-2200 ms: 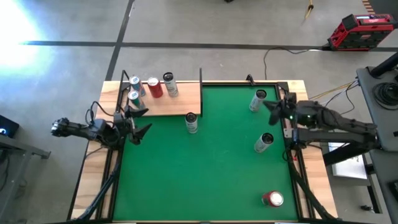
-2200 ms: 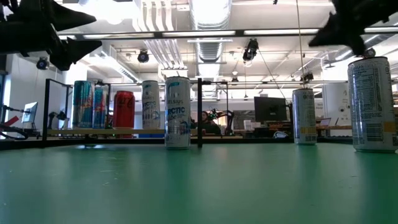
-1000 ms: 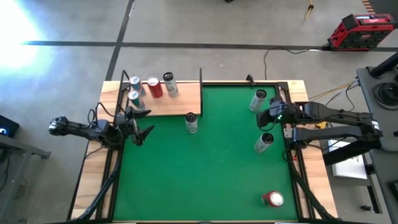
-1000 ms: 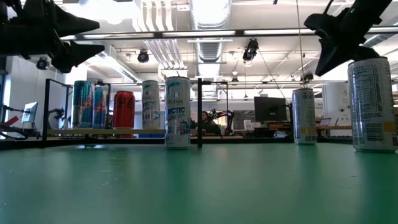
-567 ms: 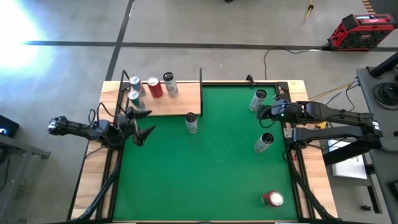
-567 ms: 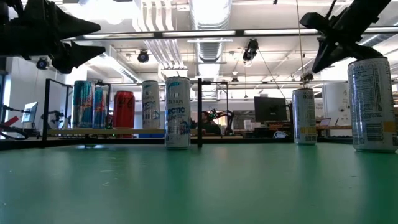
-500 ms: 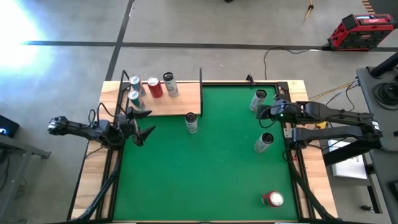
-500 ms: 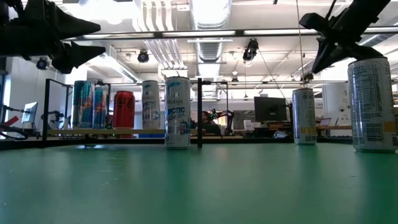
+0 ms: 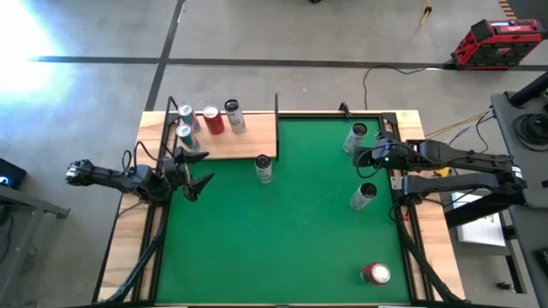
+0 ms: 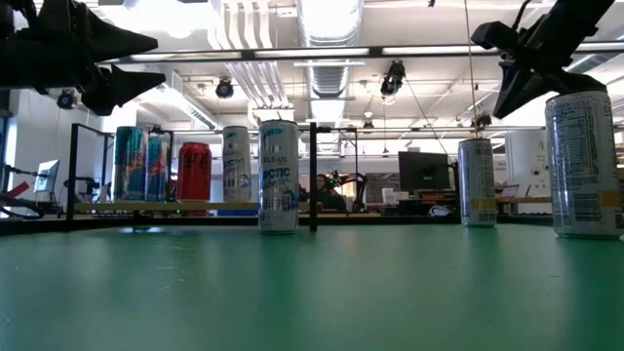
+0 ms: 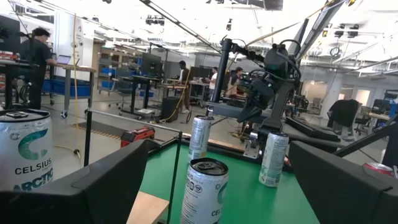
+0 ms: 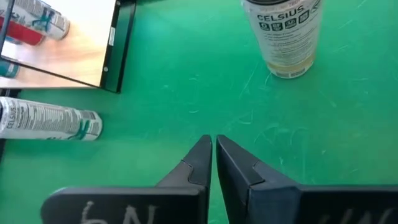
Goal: Place canned beverage on shelf
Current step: Move the white yellow soda can to the top center of the table
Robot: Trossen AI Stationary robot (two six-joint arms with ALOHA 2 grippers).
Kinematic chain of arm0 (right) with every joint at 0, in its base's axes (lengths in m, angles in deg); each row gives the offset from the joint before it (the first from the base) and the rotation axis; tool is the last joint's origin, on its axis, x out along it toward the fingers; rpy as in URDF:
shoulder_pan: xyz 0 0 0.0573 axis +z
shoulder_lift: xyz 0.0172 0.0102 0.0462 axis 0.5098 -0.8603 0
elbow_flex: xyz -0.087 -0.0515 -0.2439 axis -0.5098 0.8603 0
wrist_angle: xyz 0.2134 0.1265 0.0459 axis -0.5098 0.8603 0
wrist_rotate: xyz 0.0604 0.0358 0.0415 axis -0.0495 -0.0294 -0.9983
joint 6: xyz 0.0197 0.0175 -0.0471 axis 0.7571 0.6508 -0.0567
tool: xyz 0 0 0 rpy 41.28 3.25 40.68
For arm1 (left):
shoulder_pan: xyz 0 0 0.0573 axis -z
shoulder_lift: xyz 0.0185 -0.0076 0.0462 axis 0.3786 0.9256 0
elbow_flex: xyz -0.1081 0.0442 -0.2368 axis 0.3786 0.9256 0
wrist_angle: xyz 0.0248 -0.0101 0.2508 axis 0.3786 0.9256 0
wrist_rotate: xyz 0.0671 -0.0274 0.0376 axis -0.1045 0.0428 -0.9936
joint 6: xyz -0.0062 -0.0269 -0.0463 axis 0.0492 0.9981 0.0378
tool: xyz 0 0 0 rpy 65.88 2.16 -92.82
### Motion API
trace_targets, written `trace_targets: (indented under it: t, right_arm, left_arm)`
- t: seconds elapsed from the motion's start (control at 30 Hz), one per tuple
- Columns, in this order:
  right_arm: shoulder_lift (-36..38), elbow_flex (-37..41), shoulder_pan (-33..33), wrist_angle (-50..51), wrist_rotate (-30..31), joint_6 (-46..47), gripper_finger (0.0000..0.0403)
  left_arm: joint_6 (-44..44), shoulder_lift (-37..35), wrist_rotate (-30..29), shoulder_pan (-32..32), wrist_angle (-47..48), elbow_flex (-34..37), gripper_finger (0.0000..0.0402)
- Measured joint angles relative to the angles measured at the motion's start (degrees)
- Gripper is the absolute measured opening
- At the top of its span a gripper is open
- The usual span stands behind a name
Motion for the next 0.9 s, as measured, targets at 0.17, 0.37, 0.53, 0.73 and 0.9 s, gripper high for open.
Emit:
trace_targets:
  t: [0.17,0.37,0.53,0.73,0.9]
  right_arm:
    - [-0.74,-0.01,-0.02,-0.30,0.47,-1.45,0.0074]
    - [-1.26,-0.01,-0.02,-0.17,0.51,1.70,0.0150]
    - [-1.85,0.01,-0.02,-0.24,0.54,4.59,0.0212]
    - [-2.19,-0.01,-0.02,0.80,0.70,7.86,0.0273]
    - [-5.97,-5.11,-0.02,8.99,2.00,12.05,0.0283]
  left_arm:
    - [0.00,0.00,0.00,0.01,0.02,-0.01,0.0375]
    - [0.00,0.00,0.00,0.00,0.02,0.01,0.0375]
    - [0.00,0.00,-0.02,-0.01,0.01,-0.01,0.0375]
    - [0.00,0.00,0.00,-0.01,0.00,0.01,0.0375]
    - [0.00,0.00,0.00,0.01,0.01,0.01,0.0375]
